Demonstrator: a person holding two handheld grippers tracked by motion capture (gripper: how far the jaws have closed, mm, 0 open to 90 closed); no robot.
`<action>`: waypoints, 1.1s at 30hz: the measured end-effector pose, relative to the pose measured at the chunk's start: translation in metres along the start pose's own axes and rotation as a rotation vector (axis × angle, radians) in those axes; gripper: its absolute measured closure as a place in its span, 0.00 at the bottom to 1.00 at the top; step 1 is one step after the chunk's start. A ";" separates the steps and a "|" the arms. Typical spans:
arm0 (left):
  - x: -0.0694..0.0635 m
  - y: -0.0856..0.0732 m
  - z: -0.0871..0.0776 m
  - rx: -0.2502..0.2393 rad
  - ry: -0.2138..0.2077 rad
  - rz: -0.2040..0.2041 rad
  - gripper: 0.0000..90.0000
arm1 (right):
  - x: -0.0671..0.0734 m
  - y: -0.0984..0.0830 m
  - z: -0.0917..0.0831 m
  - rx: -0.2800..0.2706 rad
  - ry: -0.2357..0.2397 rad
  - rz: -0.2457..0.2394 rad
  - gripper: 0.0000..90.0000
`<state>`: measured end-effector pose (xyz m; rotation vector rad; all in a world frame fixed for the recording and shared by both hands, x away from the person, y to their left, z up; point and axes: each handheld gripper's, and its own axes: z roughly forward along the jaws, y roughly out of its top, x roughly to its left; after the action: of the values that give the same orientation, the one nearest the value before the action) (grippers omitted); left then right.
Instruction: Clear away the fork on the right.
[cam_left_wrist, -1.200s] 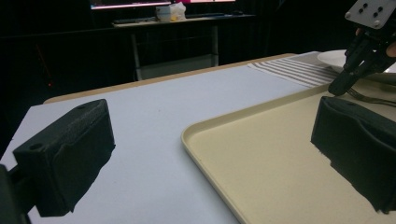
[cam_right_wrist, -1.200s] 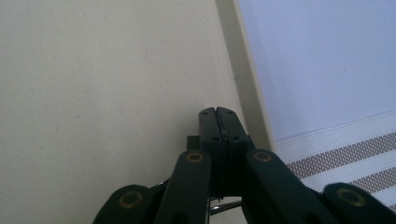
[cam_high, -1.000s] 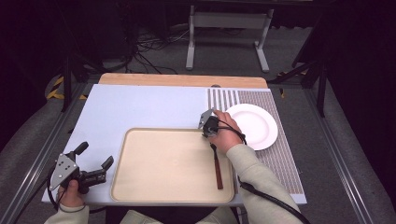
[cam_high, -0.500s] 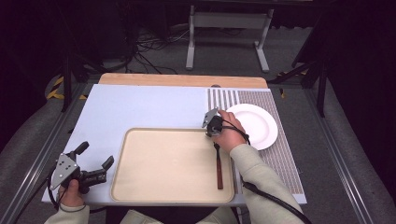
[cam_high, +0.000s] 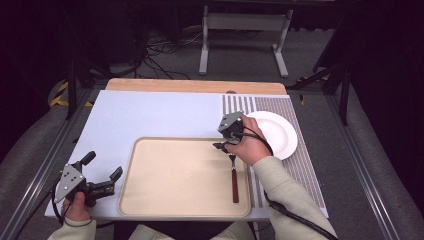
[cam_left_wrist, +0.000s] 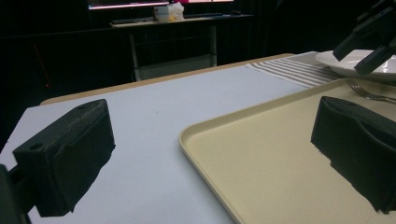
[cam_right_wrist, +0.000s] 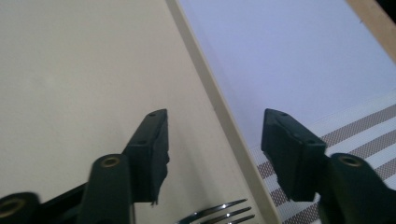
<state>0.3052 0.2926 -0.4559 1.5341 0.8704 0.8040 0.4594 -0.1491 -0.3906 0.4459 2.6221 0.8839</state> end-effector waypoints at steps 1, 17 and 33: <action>0.000 0.000 0.000 -0.001 0.002 -0.001 0.00 | 0.001 0.000 -0.004 -0.017 0.003 0.001 0.39; 0.000 0.000 0.000 0.001 0.004 -0.001 0.00 | 0.022 -0.025 -0.067 -0.278 -0.039 0.048 0.21; -0.001 0.000 0.001 0.003 0.005 -0.001 0.00 | 0.037 -0.089 -0.094 -0.509 -0.087 0.162 0.17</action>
<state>0.3054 0.2917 -0.4563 1.5346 0.8766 0.8062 0.3713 -0.2515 -0.3838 0.5427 2.1904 1.4906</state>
